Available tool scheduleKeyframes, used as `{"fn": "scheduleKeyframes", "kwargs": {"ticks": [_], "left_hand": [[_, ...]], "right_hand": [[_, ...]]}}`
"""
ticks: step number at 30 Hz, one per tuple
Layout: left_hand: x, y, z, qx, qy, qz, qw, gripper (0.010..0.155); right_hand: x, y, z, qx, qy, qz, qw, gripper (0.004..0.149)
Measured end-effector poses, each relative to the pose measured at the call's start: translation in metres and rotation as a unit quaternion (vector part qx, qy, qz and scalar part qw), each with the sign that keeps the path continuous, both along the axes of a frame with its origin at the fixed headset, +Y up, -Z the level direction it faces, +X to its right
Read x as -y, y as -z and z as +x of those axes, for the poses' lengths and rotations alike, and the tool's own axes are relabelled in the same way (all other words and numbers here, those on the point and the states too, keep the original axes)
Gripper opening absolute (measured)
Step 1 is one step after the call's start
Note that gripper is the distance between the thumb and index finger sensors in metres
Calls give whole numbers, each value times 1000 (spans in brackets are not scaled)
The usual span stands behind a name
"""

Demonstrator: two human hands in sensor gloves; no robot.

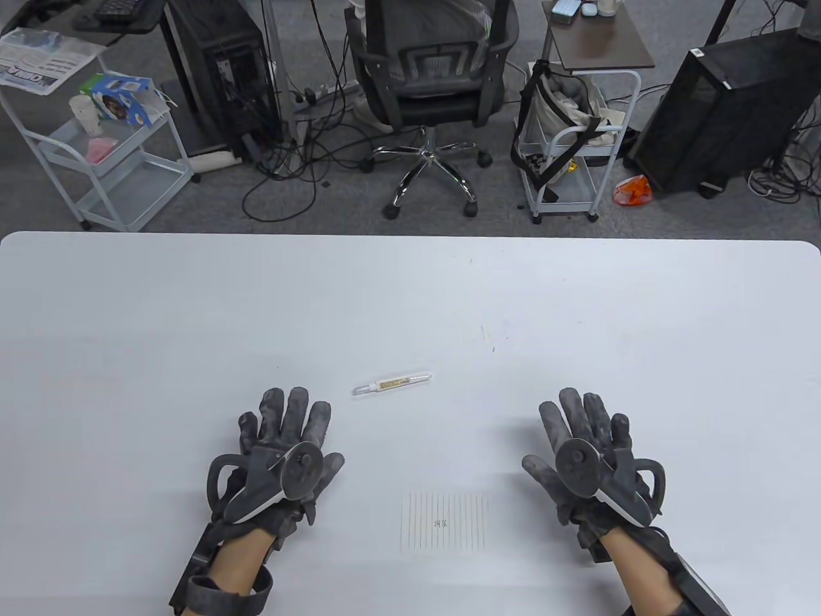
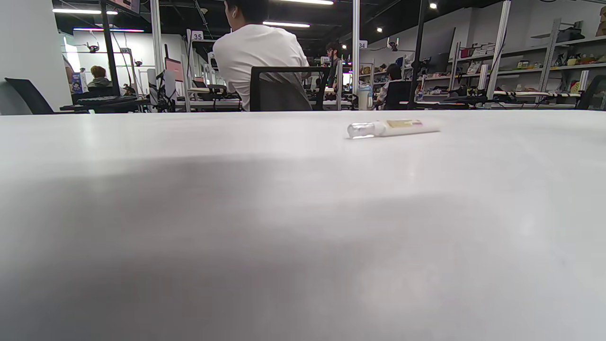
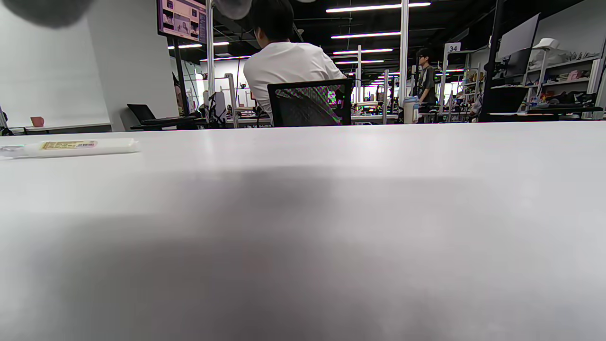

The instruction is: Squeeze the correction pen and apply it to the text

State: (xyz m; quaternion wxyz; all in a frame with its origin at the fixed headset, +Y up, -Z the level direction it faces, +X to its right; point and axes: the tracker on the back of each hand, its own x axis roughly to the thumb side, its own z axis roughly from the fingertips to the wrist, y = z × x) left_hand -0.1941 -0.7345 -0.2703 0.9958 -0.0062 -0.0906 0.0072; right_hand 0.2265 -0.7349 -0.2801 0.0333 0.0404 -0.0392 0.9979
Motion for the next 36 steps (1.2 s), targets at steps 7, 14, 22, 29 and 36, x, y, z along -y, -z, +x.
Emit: {"fn": "scheduleKeyframes", "kwargs": {"ticks": [7, 14, 22, 29, 36], "left_hand": [[0, 0, 0, -1, 2, -2, 1000, 80], [1, 0, 0, -1, 3, -6, 1000, 80], [1, 0, 0, -2, 5, -9, 1000, 80], [2, 1, 0, -4, 6, -16, 1000, 80], [2, 1, 0, -5, 7, -19, 1000, 80]], "right_hand": [[0, -1, -2, -4, -4, -2, 1000, 80], [0, -1, -3, -6, -2, 0, 1000, 80], [0, -1, -3, -9, 5, 0, 1000, 79], [-1, -6, -10, -33, 30, -14, 999, 80], [8, -20, -36, -104, 43, -96, 989, 81]]}}
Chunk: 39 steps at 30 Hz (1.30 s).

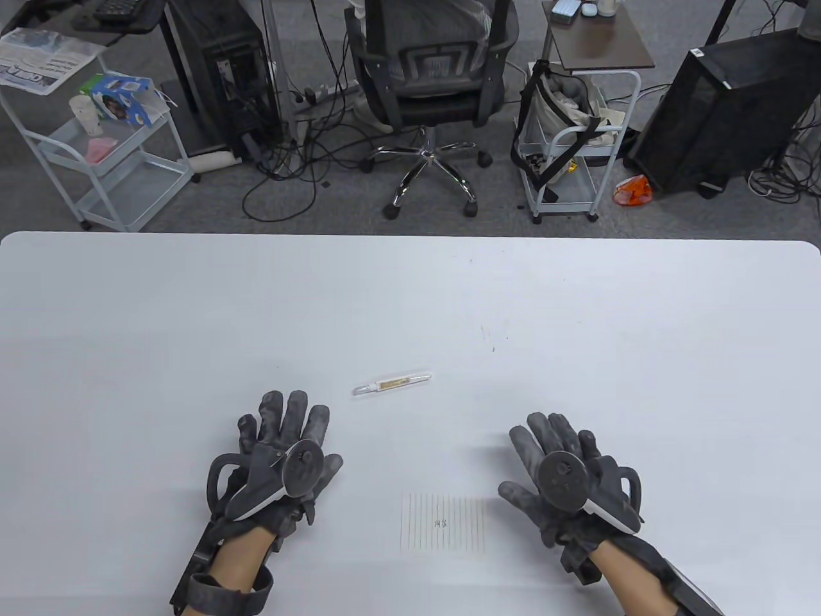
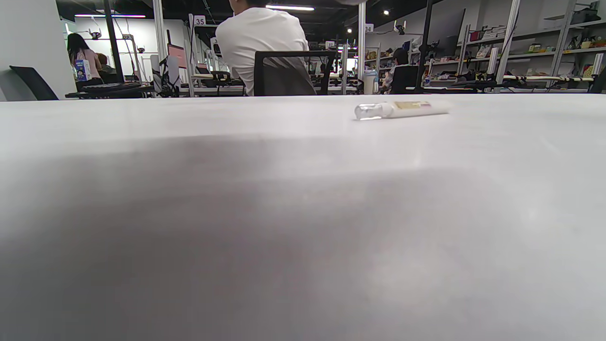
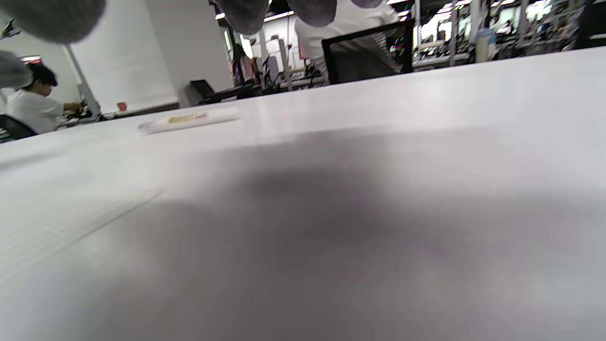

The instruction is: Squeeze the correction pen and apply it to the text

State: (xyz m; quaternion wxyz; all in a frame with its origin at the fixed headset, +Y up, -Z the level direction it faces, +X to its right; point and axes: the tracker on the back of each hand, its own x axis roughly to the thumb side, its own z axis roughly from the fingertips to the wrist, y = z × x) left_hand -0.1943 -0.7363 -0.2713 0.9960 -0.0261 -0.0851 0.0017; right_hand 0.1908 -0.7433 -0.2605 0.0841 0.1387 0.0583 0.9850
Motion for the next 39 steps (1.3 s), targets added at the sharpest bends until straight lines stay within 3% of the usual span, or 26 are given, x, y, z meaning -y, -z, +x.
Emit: {"fn": "scheduleKeyframes", "kwargs": {"ticks": [3, 8, 18, 39], "left_hand": [[0, 0, 0, -3, 2, -7, 1000, 80], [1, 2, 0, -6, 7, -18, 1000, 80], [2, 3, 1, -6, 12, -27, 1000, 80], [2, 3, 1, -6, 14, -32, 999, 79]], "right_hand": [[7, -5, -14, -37, -10, -38, 999, 80], [15, -8, -28, -58, -19, -53, 997, 81], [27, -8, -37, -57, -71, -46, 995, 84], [29, -9, -41, -54, -23, -33, 998, 77]]}}
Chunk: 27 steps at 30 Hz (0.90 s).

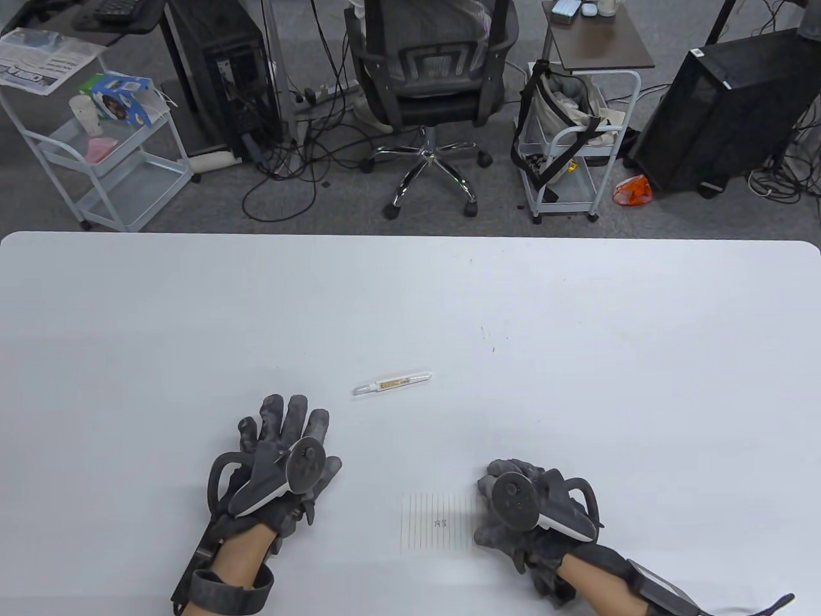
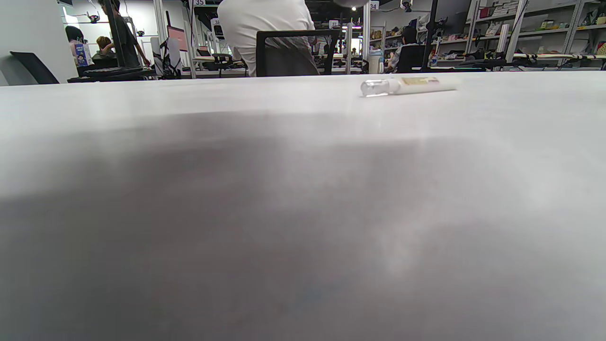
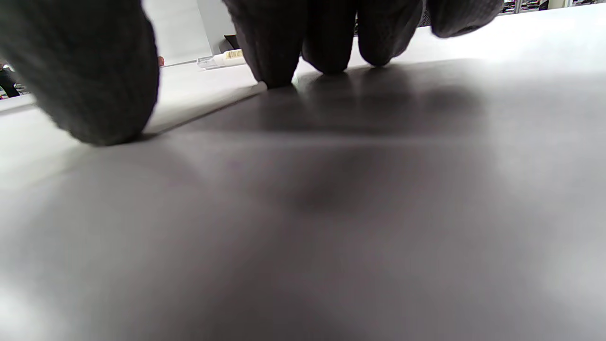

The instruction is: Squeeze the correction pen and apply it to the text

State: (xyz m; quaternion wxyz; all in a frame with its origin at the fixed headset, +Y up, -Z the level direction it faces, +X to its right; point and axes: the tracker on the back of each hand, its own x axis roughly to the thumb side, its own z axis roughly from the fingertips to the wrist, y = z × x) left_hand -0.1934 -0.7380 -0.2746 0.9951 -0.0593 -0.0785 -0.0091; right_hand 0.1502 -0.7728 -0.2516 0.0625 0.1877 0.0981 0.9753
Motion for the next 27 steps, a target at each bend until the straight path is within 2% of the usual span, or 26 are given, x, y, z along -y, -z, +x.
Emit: {"fn": "scheduleKeyframes", "kwargs": {"ticks": [13, 27], "left_hand": [[0, 0, 0, -1, 2, -4, 1000, 79], [0, 0, 0, 0, 0, -3, 1000, 79]], "right_hand": [[1, 0, -3, -9, 26, -19, 999, 72], [2, 2, -6, -11, 55, -28, 998, 46]]}}
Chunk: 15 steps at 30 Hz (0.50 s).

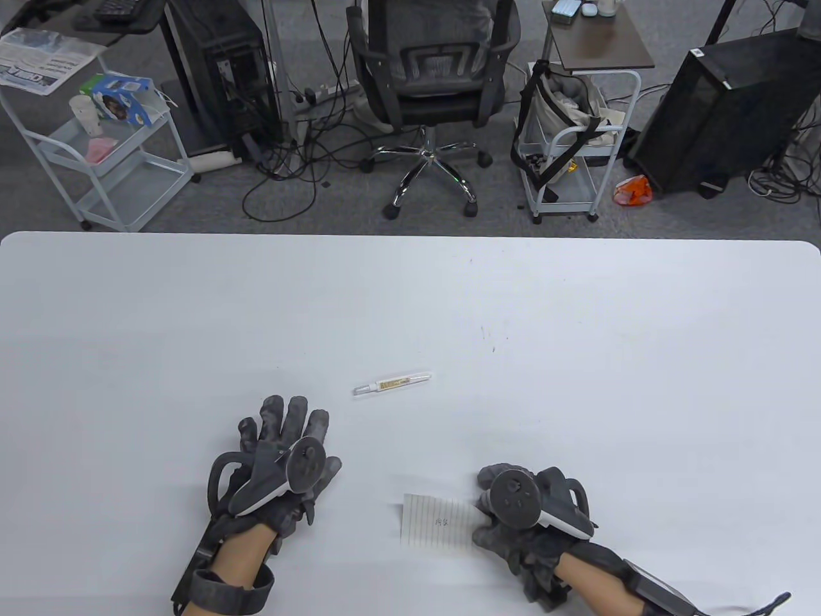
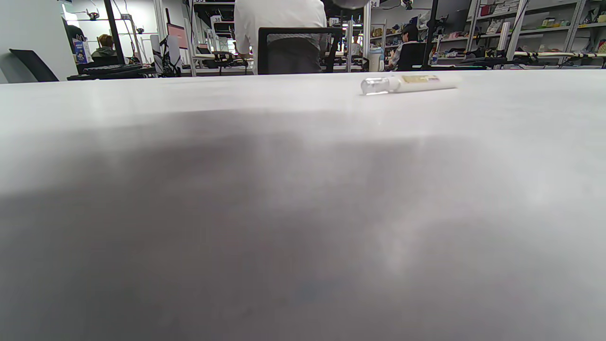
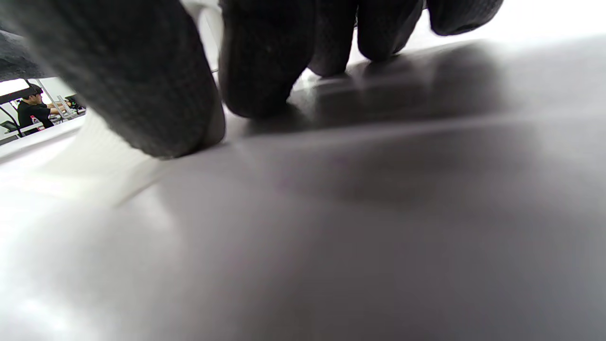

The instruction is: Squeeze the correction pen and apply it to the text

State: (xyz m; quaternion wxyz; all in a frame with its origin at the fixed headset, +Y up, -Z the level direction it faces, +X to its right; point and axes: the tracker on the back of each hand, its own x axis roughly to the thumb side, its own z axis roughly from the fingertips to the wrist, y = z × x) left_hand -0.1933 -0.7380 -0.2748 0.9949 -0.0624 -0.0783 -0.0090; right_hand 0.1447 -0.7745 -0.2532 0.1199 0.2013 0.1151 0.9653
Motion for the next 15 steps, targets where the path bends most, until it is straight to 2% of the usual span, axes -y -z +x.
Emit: {"fn": "scheduleKeyframes", "kwargs": {"ticks": [8, 15], "left_hand": [[1, 0, 0, 2, 0, 2, 1000, 79], [1, 0, 0, 3, -4, 4, 1000, 79]], "right_hand": [[0, -1, -1, 1, 19, -1, 1000, 40], [-12, 1, 5, 24, 89, 27, 995, 38]]}}
